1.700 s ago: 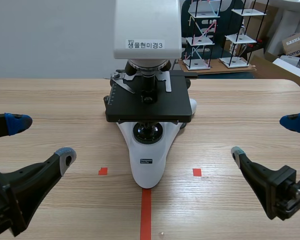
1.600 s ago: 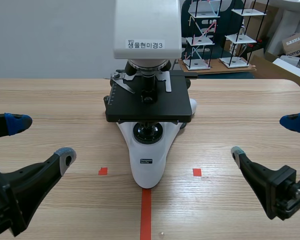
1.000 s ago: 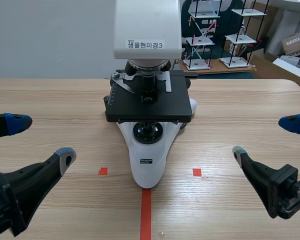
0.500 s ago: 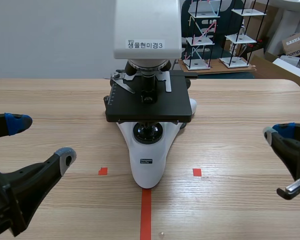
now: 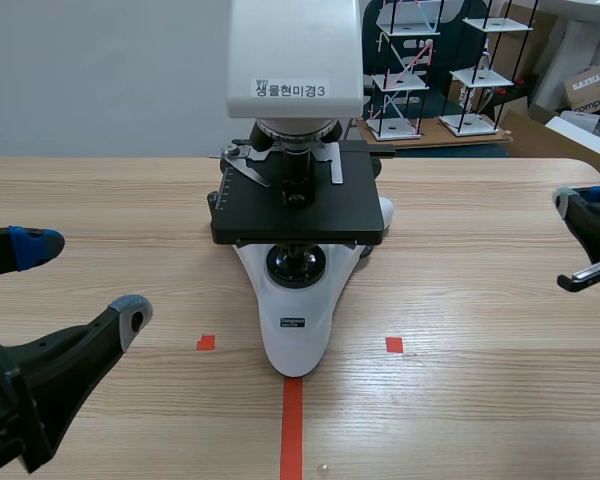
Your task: Point at the fine focus knob
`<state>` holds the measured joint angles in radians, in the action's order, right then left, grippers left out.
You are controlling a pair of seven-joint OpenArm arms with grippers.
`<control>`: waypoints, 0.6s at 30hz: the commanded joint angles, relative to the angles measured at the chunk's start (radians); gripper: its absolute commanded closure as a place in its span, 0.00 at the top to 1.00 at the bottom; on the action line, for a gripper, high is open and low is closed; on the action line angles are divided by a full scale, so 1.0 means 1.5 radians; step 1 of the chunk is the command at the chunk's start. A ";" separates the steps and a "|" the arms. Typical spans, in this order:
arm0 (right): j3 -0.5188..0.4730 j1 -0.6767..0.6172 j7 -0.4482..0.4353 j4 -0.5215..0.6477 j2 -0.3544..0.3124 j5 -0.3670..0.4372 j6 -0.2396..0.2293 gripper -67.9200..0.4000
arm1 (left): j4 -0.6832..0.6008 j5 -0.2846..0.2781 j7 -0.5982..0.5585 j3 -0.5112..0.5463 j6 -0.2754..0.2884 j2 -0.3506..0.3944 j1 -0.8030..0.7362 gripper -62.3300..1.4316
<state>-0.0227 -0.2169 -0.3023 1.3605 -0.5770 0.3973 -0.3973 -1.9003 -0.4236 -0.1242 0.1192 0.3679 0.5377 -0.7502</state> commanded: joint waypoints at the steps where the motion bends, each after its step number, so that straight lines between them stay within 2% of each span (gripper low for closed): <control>1: 0.015 0.031 -0.012 -0.007 -0.017 0.010 0.002 0.02 | -0.015 -0.004 -0.009 0.002 0.001 -0.002 0.000 0.99; 18: 0.178 0.271 -0.068 -0.211 -0.021 0.010 0.003 0.02 | -0.015 -0.004 -0.009 0.002 0.001 -0.002 0.000 0.99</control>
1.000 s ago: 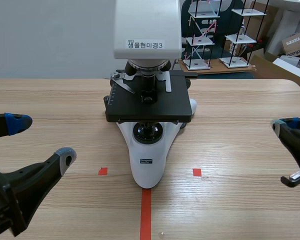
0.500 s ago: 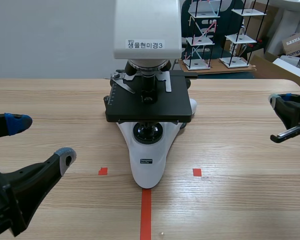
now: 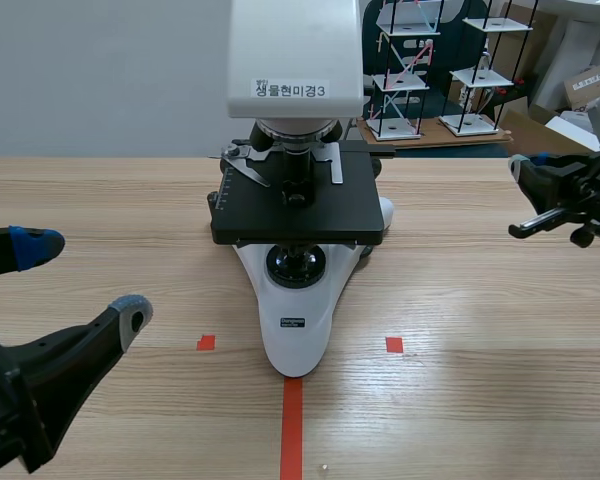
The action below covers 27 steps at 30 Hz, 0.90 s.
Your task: Point at the fine focus knob
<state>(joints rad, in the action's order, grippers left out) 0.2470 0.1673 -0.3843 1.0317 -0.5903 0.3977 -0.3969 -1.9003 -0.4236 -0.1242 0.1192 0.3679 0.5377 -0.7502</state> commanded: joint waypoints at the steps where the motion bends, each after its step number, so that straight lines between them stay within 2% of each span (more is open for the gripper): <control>1: 0.007 0.025 -0.015 0.001 -0.012 0.010 0.002 0.02 | -0.015 -0.004 -0.009 0.002 0.001 -0.002 0.000 0.99; 16: 0.115 0.112 -0.019 -0.057 0.002 0.010 0.002 0.02 | -0.015 -0.004 -0.009 0.002 0.001 -0.002 0.000 0.99; 27: 0.129 0.114 -0.020 -0.062 0.008 0.010 0.002 0.02 | -0.015 -0.004 -0.009 0.002 0.001 -0.002 0.000 0.99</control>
